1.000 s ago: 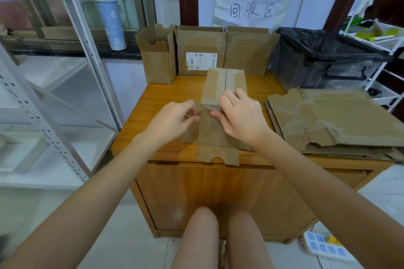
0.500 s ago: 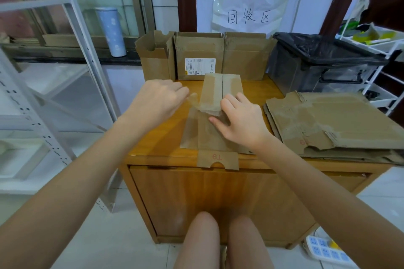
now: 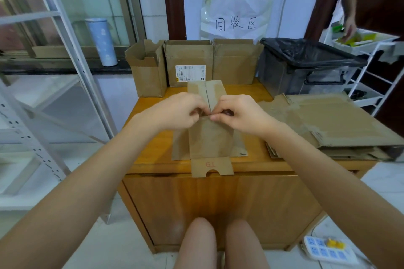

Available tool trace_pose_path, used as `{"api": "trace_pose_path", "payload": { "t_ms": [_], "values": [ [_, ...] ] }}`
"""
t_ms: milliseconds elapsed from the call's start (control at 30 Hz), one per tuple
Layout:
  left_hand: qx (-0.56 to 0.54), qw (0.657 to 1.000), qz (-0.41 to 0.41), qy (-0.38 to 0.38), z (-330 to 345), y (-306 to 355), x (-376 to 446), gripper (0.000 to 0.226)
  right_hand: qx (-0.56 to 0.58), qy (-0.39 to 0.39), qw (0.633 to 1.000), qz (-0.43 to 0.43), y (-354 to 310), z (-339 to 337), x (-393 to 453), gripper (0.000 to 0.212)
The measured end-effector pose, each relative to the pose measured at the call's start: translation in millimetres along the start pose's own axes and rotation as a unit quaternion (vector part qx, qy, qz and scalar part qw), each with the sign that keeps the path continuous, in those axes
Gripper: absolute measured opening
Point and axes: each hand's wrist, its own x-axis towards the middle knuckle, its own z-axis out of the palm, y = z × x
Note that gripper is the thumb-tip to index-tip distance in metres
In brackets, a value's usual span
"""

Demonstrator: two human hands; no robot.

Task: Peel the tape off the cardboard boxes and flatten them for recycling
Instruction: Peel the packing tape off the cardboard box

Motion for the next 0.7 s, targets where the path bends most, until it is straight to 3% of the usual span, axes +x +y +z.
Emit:
{"api": "trace_pose_path", "payload": {
  "t_ms": [133, 300, 367, 433, 500, 567, 633, 700],
  "values": [
    [-0.096, 0.990, -0.027, -0.097, -10, -3, -5, 0.045, 0.019, -0.027, 0.999, 0.018, 2, -8, 4, 0.017],
    [-0.283, 0.944, -0.027, -0.169, -20, -9, -16, 0.048, 0.035, -0.041, 0.998, 0.044, 0, -13, 7, 0.017],
    [-0.287, 0.939, -0.054, -0.183, -22, -6, -17, 0.062, 0.044, -0.043, 0.997, 0.045, -1, -13, 8, 0.018],
    [-0.201, 0.968, -0.081, -0.129, -12, 2, -12, 0.071, 0.063, -0.046, 0.995, 0.058, -1, -13, 8, 0.018],
    [-0.053, 0.995, -0.079, -0.005, 9, 13, -4, 0.054, 0.090, -0.053, 0.992, 0.076, 2, -15, 9, 0.018],
    [0.046, 0.990, -0.083, 0.107, 23, 23, 3, 0.030, 0.127, -0.062, 0.986, 0.086, 5, -17, 5, 0.015],
    [0.058, 0.985, -0.095, 0.135, 26, 25, 9, 0.024, 0.162, -0.057, 0.981, 0.089, 8, -15, -6, 0.013],
    [0.064, 0.986, -0.094, 0.118, 25, 25, 16, 0.025, 0.184, 0.009, 0.978, 0.102, 7, -4, -23, 0.014]
  ]
}}
